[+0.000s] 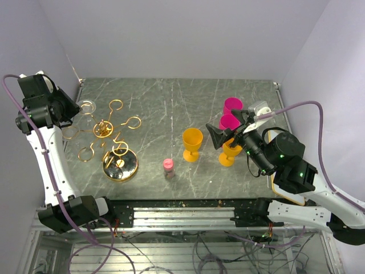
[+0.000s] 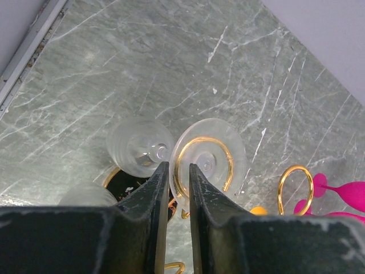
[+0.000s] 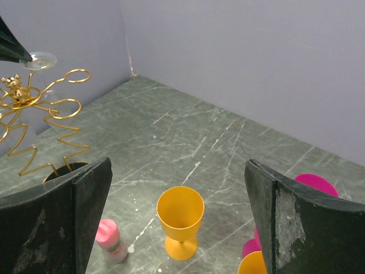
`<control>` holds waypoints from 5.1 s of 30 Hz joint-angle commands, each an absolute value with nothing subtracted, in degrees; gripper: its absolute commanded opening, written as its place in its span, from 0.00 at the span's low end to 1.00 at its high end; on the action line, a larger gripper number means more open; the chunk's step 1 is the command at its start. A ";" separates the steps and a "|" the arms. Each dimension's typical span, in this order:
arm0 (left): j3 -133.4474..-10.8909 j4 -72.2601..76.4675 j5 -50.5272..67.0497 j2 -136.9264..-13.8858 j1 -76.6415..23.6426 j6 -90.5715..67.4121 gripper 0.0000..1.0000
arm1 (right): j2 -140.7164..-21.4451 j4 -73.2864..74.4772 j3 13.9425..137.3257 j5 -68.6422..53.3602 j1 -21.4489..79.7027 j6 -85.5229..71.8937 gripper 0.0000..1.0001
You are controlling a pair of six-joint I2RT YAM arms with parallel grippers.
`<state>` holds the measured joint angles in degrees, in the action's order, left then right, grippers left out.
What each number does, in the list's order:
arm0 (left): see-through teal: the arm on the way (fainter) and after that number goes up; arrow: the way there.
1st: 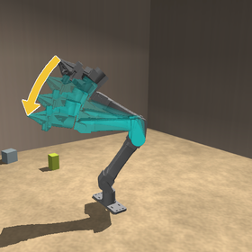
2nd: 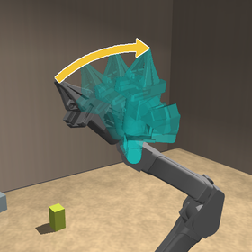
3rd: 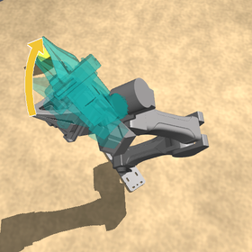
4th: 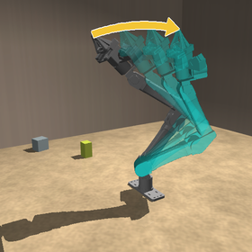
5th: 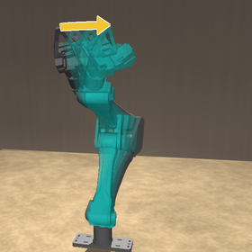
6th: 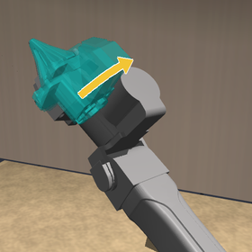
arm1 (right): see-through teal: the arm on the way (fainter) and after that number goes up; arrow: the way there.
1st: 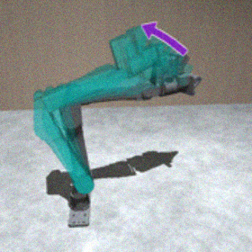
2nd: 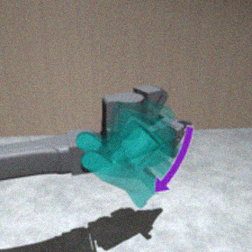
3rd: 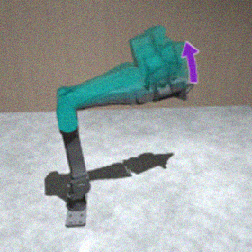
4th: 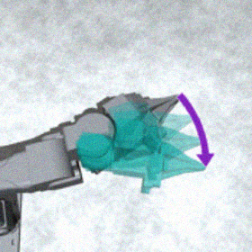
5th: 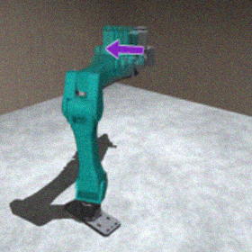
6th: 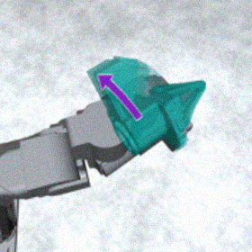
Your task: Take the wine glass off the wine glass rack
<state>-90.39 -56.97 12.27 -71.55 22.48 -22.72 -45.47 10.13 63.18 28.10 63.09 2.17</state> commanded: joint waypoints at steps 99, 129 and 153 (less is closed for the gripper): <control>-81.48 -9.99 45.54 -70.31 29.00 -68.83 0.07 | -57.44 7.50 70.89 32.40 63.14 -2.92 1.00; -63.52 41.71 42.65 -59.44 13.04 -109.37 0.07 | -94.91 -52.52 75.48 -34.87 35.73 -65.66 0.95; -57.09 56.22 38.04 -57.84 8.74 -119.79 0.07 | -108.29 -89.23 88.41 -37.98 36.30 -93.81 0.55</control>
